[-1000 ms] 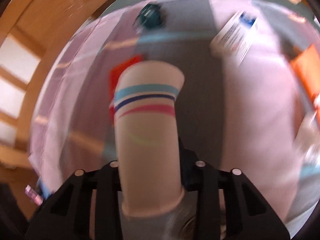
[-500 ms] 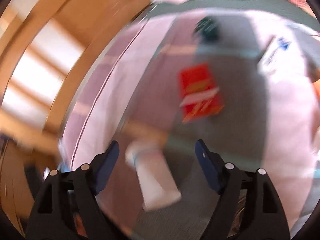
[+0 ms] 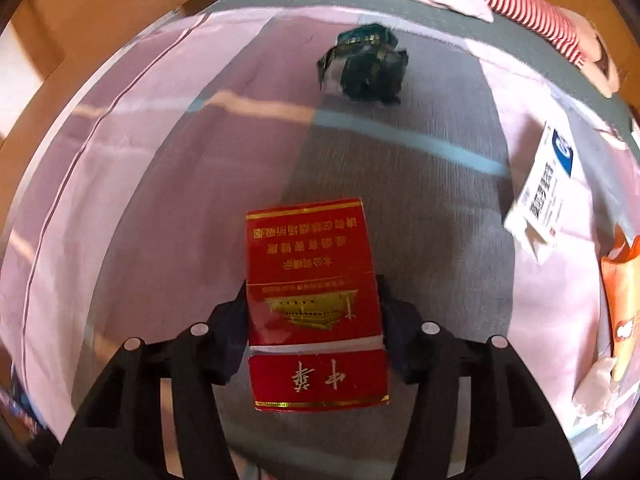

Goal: Collect trash
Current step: 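Grasp the white paper cup with left tool while right tool holds red box, then carry the cup and red box to the wastebasket and release both, then move both tools over the bed and grasp the dark snack bag with right tool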

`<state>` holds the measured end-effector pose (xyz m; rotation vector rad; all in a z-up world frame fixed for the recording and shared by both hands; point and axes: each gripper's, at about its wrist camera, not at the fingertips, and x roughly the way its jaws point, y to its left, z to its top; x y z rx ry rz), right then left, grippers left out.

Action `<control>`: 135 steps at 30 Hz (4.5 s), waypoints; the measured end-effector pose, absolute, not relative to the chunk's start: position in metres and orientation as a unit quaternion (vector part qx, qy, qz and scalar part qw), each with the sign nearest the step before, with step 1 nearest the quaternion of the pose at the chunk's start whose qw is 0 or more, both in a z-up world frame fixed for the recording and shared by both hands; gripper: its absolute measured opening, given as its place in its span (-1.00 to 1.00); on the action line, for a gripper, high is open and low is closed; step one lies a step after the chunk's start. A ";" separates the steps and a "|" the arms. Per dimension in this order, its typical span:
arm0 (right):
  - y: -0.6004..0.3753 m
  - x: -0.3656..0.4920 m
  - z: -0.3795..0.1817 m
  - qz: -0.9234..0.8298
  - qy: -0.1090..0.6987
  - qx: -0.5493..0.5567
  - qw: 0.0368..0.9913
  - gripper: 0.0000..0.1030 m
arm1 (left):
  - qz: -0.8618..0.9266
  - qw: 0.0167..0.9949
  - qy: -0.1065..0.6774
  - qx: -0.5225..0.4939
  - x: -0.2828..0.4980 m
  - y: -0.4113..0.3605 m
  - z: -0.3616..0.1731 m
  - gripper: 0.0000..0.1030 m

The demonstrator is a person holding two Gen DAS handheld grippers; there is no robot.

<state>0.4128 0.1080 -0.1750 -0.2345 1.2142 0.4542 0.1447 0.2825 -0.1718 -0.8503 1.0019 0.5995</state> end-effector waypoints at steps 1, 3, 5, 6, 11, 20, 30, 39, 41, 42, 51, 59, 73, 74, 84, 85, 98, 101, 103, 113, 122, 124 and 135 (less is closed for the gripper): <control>0.101 0.408 -0.175 0.216 0.569 -0.109 0.786 0.10 | 0.274 0.751 0.459 -0.388 0.145 0.283 -0.172 0.84; 0.092 0.398 -0.174 0.222 0.573 -0.119 0.780 0.10 | 0.272 0.751 0.460 -0.388 0.146 0.283 -0.173 0.84; 0.073 0.385 -0.172 0.221 0.575 -0.126 0.777 0.10 | 0.273 0.751 0.459 -0.389 0.146 0.283 -0.172 0.84; 0.065 0.380 -0.172 0.219 0.578 -0.123 0.776 0.10 | 0.272 0.751 0.459 -0.388 0.146 0.283 -0.172 0.85; 0.051 0.329 -0.166 0.229 0.588 -0.126 0.766 0.10 | 0.271 0.753 0.456 -0.389 0.144 0.283 -0.172 0.86; 0.043 0.283 -0.156 0.228 0.585 -0.116 0.770 0.10 | 0.210 0.780 0.463 -0.367 0.162 0.266 -0.171 0.89; -0.063 0.247 -0.098 0.180 0.540 -0.023 0.822 0.10 | 0.076 0.830 0.519 -0.188 0.216 0.175 -0.177 0.90; -0.113 0.185 -0.087 0.159 0.520 -0.005 0.839 0.10 | 0.065 0.849 0.504 -0.145 0.217 0.160 -0.176 0.54; -0.119 0.179 -0.089 0.157 0.522 0.007 0.838 0.10 | 0.062 0.849 0.499 -0.161 0.213 0.164 -0.174 0.53; -0.123 0.178 -0.090 0.156 0.523 0.013 0.838 0.10 | 0.062 0.850 0.498 -0.163 0.211 0.166 -0.173 0.52; -0.142 0.153 -0.055 0.174 0.455 0.071 0.870 0.10 | 0.051 0.873 0.446 -0.190 0.192 0.177 -0.151 0.51; -0.170 0.105 -0.014 0.218 0.424 0.067 0.877 0.10 | -0.006 0.915 0.358 -0.185 0.142 0.159 -0.101 0.50; -0.175 0.013 -0.092 0.245 0.564 -0.042 0.787 0.36 | -0.128 0.918 0.363 -0.098 0.057 0.059 -0.079 0.50; -0.180 0.010 -0.087 0.247 0.558 -0.032 0.792 0.43 | -0.135 0.915 0.369 -0.090 0.054 0.053 -0.081 0.50; -0.288 0.016 0.015 0.129 0.389 0.152 0.899 0.62 | -0.309 0.855 0.416 0.003 0.004 -0.030 -0.098 0.57; -0.291 0.014 0.017 0.128 0.384 0.164 0.900 0.64 | -0.331 0.846 0.418 0.016 -0.002 -0.041 -0.100 0.59; -0.287 0.024 -0.005 0.126 0.397 0.188 0.890 0.76 | -0.321 0.867 0.380 0.017 -0.004 -0.035 -0.094 0.88; -0.285 0.030 -0.005 0.121 0.399 0.179 0.891 0.77 | -0.259 0.892 0.369 0.005 0.015 -0.014 -0.088 0.90; -0.282 0.034 -0.006 0.118 0.403 0.171 0.891 0.77 | -0.217 0.905 0.366 -0.002 0.029 -0.001 -0.085 0.91; -0.259 0.053 -0.001 0.113 0.409 0.130 0.896 0.78 | -0.098 0.926 0.365 -0.018 0.101 0.058 -0.077 0.92; -0.231 0.089 0.000 0.118 0.422 0.125 0.890 0.78 | -0.056 0.929 0.362 -0.060 0.162 0.118 -0.064 0.92; -0.211 0.110 0.007 0.124 0.420 0.108 0.892 0.78 | -0.030 0.929 0.364 -0.069 0.172 0.133 -0.068 0.92; -0.049 0.299 -0.014 0.208 0.426 0.090 0.876 0.78 | 0.126 0.832 0.426 -0.332 0.178 0.232 -0.133 0.92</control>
